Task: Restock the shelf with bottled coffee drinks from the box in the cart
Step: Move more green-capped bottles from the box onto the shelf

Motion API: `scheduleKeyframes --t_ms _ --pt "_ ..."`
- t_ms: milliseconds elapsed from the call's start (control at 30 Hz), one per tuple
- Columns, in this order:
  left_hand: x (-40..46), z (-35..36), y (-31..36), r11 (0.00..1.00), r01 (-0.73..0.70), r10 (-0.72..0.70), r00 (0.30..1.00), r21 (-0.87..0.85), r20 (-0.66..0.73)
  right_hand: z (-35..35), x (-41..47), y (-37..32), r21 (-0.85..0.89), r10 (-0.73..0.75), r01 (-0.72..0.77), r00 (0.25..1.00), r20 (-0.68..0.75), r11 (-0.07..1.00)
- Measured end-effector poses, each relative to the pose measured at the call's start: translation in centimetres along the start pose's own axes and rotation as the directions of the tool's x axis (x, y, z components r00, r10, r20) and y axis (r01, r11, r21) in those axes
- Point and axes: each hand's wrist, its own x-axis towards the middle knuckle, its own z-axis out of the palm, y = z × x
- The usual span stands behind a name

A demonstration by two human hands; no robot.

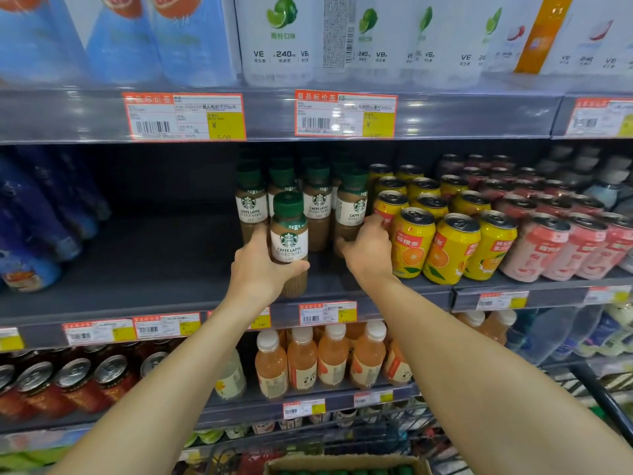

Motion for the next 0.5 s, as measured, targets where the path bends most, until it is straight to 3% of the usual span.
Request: scheduleKeyframes --t_ms 267,400,500 --pt "-0.1 0.5 -0.3 0.999 0.002 0.000 0.999 0.042 -0.042 -0.3 -2.2 0.6 -0.032 0.062 -0.061 0.998 0.015 0.998" --pt "-0.1 1.2 0.1 0.998 0.003 0.001 0.998 0.061 -0.066 -0.8 -4.7 1.9 -0.344 -0.145 0.146 0.989 0.030 0.927" --pt "-0.2 2.1 0.7 0.997 0.006 -0.001 0.998 0.083 -0.058 -0.5 -6.1 3.7 -0.467 -0.271 0.289 0.957 0.107 0.836"
